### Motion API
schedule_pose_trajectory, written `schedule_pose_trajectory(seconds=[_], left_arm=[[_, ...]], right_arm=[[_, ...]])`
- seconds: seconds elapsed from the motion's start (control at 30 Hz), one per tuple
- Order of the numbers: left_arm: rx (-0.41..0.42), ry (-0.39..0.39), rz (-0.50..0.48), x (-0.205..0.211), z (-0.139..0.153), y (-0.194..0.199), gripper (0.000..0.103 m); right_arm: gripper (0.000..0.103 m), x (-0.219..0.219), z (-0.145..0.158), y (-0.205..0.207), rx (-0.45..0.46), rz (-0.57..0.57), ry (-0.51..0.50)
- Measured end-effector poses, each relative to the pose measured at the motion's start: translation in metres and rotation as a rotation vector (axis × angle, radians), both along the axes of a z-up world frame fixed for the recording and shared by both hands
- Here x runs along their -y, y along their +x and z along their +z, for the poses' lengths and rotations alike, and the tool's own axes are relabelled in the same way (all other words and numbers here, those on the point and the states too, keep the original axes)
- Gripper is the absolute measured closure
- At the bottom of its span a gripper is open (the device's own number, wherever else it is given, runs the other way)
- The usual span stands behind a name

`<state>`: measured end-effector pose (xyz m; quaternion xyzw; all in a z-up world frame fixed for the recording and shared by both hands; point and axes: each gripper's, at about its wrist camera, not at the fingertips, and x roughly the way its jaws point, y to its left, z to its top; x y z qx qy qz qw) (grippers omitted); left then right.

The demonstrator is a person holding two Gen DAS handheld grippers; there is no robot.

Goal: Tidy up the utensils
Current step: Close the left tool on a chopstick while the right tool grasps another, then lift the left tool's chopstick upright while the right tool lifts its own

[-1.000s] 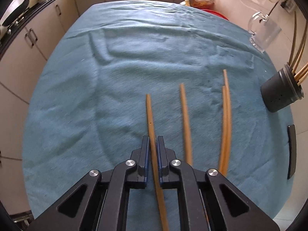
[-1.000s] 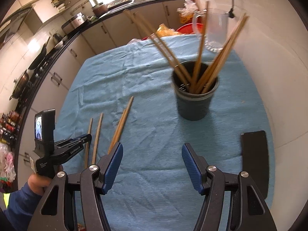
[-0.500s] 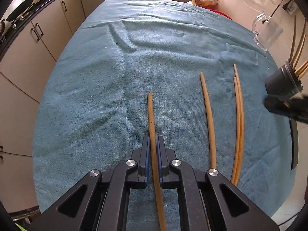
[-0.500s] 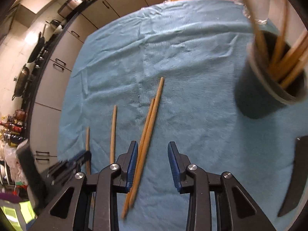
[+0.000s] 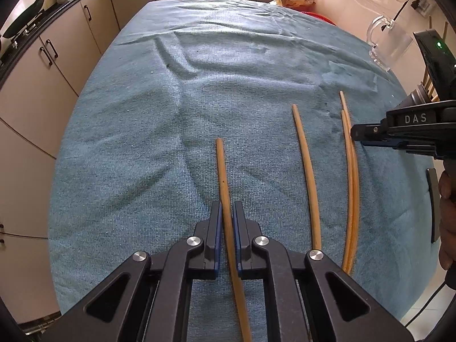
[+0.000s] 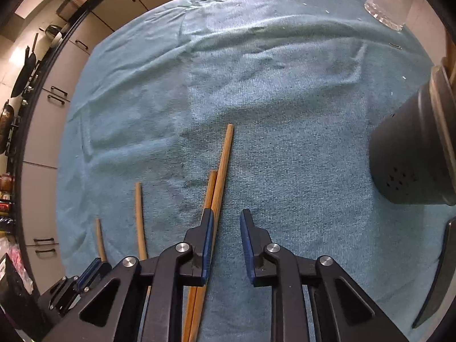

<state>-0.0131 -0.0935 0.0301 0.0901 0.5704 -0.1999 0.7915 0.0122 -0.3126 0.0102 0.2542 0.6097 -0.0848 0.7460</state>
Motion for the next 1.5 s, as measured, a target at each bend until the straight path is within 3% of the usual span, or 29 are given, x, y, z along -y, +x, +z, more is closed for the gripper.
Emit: schedule_pose_trajectory(seconds=[0.3, 0.53, 0.6, 0.8, 1.1, 1.5], left_arm=[[0.009, 0.019, 0.001, 0.008, 0.000, 0.007, 0.095], [0.006, -0.016, -0.004, 0.009, 0.000, 0.014, 0.097], [0.000, -0.041, 0.004, 0.005, 0.002, 0.015, 0.097], [0.052, -0.124, 0.016, -0.001, 0.035, 0.009, 0.097], [0.143, -0.205, -0.007, -0.003, 0.087, -0.004, 0.097], [0.190, -0.227, -0.038, 0.000, 0.110, -0.020, 0.097]], right_arm=[[0.085, -0.007, -0.001, 0.028, -0.053, 0.053, -0.129], [0.096, -0.004, 0.001, 0.030, -0.031, 0.102, -0.128], [0.096, 0.003, 0.005, 0.017, 0.015, 0.063, -0.060], [0.096, 0.003, 0.053, -0.016, 0.203, 0.048, -0.048], [0.096, -0.014, 0.122, -0.073, 0.422, 0.035, -0.128], [0.096, -0.016, 0.150, -0.126, 0.505, -0.032, -0.154]])
